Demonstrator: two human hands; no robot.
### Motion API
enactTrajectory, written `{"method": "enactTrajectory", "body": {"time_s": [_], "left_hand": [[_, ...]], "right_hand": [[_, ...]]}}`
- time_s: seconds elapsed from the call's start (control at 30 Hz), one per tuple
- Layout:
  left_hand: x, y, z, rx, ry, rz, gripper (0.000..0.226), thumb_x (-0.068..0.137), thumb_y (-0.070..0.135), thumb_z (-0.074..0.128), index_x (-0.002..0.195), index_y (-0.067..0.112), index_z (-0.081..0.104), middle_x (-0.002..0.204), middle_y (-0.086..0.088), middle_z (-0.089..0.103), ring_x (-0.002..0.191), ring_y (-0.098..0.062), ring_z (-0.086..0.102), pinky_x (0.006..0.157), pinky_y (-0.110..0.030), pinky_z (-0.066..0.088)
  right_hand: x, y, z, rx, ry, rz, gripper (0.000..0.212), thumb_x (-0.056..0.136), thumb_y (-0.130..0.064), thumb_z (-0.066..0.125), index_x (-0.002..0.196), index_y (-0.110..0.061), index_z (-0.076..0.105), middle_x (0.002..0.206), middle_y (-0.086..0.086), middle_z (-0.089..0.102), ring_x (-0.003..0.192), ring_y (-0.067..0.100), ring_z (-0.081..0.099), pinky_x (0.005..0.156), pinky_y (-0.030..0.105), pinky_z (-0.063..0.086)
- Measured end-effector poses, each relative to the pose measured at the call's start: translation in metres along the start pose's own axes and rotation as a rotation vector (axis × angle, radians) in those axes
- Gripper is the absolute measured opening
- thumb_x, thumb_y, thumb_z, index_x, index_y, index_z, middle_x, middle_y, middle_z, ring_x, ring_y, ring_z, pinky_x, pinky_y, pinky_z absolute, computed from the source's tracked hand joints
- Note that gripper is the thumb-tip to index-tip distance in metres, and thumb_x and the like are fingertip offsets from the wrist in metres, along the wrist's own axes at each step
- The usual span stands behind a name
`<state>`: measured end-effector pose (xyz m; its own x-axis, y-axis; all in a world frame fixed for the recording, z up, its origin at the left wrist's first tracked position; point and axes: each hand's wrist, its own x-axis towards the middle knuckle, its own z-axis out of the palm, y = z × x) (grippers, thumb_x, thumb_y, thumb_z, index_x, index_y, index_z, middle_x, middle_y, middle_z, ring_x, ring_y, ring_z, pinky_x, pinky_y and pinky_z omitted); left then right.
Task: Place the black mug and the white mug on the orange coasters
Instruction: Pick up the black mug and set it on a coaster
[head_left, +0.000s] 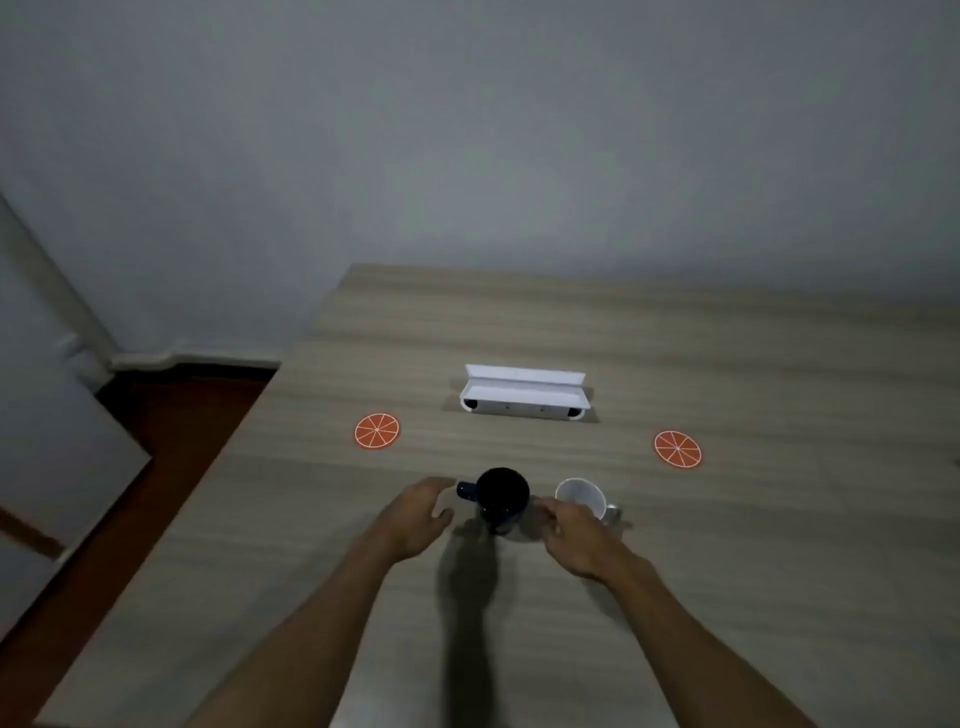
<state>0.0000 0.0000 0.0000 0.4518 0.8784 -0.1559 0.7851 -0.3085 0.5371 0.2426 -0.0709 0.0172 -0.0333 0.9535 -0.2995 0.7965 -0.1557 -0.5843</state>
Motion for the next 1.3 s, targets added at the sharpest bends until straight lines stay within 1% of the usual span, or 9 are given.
{"method": "enactTrajectory", "body": {"time_s": [0.1,0.2,0.37,0.5,0.63,0.83,1.07,1.17,1.3], "left_hand": [[0.014,-0.008,0.012,-0.014,0.003,0.001,0.053,0.096,0.016,0.054,0.147,0.012,0.038,0.153,-0.007,0.042,0.138,-0.026,0.044,0.113,-0.033,0.034],[0.026,-0.013,0.028,-0.036,0.050,0.008,0.050,0.097,0.008,0.050,0.146,0.010,0.040,0.151,-0.009,0.044,0.135,-0.027,0.047,0.112,-0.033,0.035],[0.053,-0.023,0.051,-0.092,0.114,0.054,0.045,0.090,-0.004,0.054,0.133,0.010,0.056,0.135,-0.009,0.059,0.118,-0.026,0.061,0.102,-0.030,0.047],[0.064,-0.030,0.062,-0.091,0.186,0.016,0.040,0.092,0.002,0.057,0.130,0.013,0.058,0.127,-0.007,0.064,0.108,-0.027,0.065,0.093,-0.038,0.055],[0.072,-0.025,0.065,-0.015,0.197,-0.057,0.040,0.090,0.002,0.059,0.128,0.016,0.060,0.119,-0.009,0.068,0.101,-0.028,0.067,0.085,-0.042,0.057],[0.064,-0.018,0.067,-0.139,0.254,-0.056,0.020,0.097,0.015,0.054,0.112,0.021,0.066,0.094,-0.002,0.077,0.073,-0.017,0.070,0.064,-0.029,0.059],[0.061,-0.015,0.035,-0.287,0.338,0.046,0.019,0.097,0.016,0.055,0.112,0.019,0.068,0.088,-0.003,0.077,0.073,-0.015,0.071,0.068,-0.035,0.059],[0.060,-0.013,0.006,-0.282,0.363,0.059,0.019,0.096,0.011,0.058,0.110,0.015,0.070,0.085,0.000,0.075,0.067,-0.009,0.066,0.065,-0.031,0.054],[0.063,-0.018,-0.030,-0.266,0.370,0.061,0.017,0.096,0.014,0.058,0.109,0.016,0.069,0.090,-0.002,0.076,0.076,-0.016,0.069,0.070,-0.038,0.057]], "right_hand": [[0.012,0.009,0.027,0.055,-0.040,0.075,0.034,0.089,-0.009,0.039,0.118,-0.009,0.059,0.119,0.019,0.062,0.113,0.033,0.057,0.098,0.037,0.044],[0.023,0.015,0.047,0.126,-0.072,0.181,0.023,0.087,0.000,0.038,0.087,-0.019,0.052,0.097,0.010,0.054,0.093,0.022,0.051,0.081,0.029,0.039],[0.061,0.029,0.073,0.315,0.037,0.282,0.020,0.086,0.004,0.038,0.089,-0.001,0.057,0.079,0.009,0.056,0.077,0.022,0.051,0.069,0.031,0.038],[0.076,0.033,0.084,0.455,0.057,0.363,0.047,0.084,0.011,0.040,0.080,-0.029,0.064,0.064,-0.009,0.060,0.056,0.003,0.048,0.050,0.015,0.039],[0.086,0.039,0.098,0.534,0.096,0.383,0.045,0.082,0.007,0.043,0.085,-0.030,0.068,0.086,0.006,0.073,0.077,0.017,0.060,0.070,0.028,0.045],[0.090,0.024,0.099,0.774,0.185,0.451,0.034,0.085,0.005,0.041,0.106,-0.011,0.062,0.087,0.006,0.066,0.074,0.015,0.053,0.063,0.026,0.041],[0.091,0.003,0.066,1.303,0.143,0.534,0.037,0.100,-0.008,0.027,0.134,-0.009,0.041,0.104,0.015,0.061,0.106,0.035,0.061,0.096,0.046,0.048],[0.093,-0.008,0.040,1.259,0.081,0.478,0.038,0.096,-0.004,0.026,0.128,-0.009,0.047,0.114,0.021,0.064,0.106,0.037,0.063,0.099,0.045,0.047],[0.104,-0.034,0.011,1.204,0.046,0.424,0.048,0.084,0.010,0.024,0.115,-0.009,0.055,0.092,0.016,0.071,0.090,0.031,0.066,0.099,0.046,0.046]]}}
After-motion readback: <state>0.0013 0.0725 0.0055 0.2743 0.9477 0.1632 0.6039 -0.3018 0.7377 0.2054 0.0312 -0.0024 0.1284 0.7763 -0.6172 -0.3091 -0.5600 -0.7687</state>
